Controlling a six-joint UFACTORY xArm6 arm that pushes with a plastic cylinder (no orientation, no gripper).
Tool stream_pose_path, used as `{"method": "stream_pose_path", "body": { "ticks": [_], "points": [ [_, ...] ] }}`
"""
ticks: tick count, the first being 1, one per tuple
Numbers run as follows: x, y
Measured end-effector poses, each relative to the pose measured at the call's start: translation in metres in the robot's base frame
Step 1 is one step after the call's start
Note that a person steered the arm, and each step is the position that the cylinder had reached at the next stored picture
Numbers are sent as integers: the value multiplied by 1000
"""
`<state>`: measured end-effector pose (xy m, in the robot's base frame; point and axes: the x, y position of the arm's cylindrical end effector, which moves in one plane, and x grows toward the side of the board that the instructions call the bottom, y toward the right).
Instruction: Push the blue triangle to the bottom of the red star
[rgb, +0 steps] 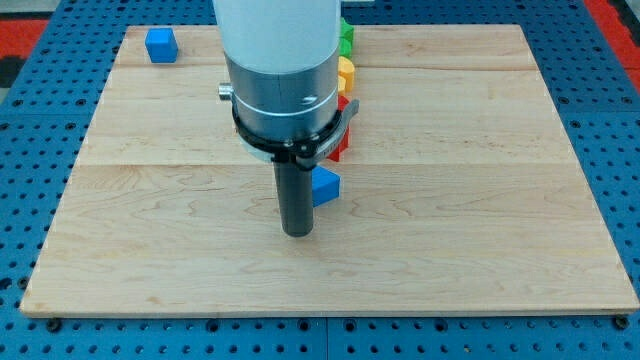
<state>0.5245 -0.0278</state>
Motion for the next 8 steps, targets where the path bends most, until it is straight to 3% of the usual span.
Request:
{"method": "stream_pose_path", "body": {
  "ticks": [8],
  "points": [
    [-40,20]
  ]
}}
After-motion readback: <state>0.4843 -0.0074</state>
